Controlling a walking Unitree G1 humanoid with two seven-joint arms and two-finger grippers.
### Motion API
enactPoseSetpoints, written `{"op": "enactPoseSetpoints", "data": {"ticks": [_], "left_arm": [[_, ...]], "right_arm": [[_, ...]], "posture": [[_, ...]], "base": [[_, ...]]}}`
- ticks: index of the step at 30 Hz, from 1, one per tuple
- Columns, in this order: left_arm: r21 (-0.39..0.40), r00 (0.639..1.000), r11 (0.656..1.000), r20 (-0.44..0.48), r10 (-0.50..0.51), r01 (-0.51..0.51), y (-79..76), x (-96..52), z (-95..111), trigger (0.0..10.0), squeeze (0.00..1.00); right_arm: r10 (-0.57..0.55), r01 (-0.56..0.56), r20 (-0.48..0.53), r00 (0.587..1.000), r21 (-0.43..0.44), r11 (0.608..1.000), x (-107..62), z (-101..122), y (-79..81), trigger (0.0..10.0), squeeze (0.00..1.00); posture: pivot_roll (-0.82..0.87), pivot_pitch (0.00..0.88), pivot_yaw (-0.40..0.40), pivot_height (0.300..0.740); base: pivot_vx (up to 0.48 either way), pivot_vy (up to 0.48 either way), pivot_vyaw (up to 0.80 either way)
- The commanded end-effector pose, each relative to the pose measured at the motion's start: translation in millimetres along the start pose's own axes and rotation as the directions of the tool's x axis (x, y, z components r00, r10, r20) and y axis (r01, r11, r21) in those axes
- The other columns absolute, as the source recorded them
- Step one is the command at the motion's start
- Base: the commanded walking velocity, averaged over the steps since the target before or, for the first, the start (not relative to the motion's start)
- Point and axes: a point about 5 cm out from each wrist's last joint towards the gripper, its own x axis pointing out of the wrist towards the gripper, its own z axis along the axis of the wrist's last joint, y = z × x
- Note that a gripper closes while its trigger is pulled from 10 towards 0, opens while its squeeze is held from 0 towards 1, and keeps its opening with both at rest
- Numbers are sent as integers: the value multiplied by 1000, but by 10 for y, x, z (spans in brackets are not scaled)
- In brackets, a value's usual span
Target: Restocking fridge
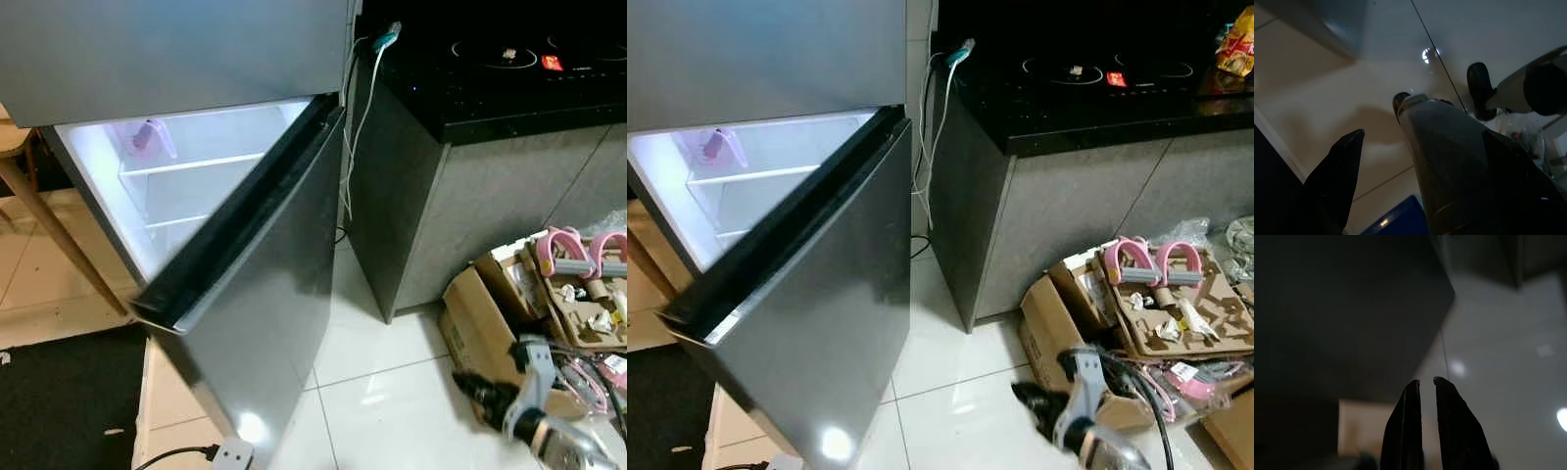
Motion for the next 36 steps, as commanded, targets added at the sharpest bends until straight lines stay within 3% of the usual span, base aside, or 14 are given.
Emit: {"op": "enactPoseSetpoints", "data": {"ticks": [1, 6, 18, 36], "left_arm": [[-27, 996, 999, -83, -28, 26, -94, -18, -231, 10000, 0], [-22, 996, 999, -87, -28, 26, -94, -19, -237, 10000, 0], [-14, 996, 1000, -83, -24, 23, -87, -15, -216, 10000, 0], [-18, 997, 1000, -76, -24, 22, -94, -5, -191, 10000, 0]], "right_arm": [[-42, 41, -61, 997, -18, 999, -14, -155, -12, 10000, 0], [-167, 165, -189, 968, -28, 986, -135, -552, -73, 10000, 0], [-240, 254, -290, 926, 8, 967, -313, -920, -89, 10000, 0], [-265, 284, -329, 906, 9, 959, -371, -1073, -64, 10000, 0]], "posture": [[-75, 67, -37, 740], [-76, 65, -33, 740], [-78, 62, -31, 740], [-76, 62, -31, 740]], "base": [[0, 0, 706], [0, 0, 706], [0, 0, 705], [0, 0, 706]]}}
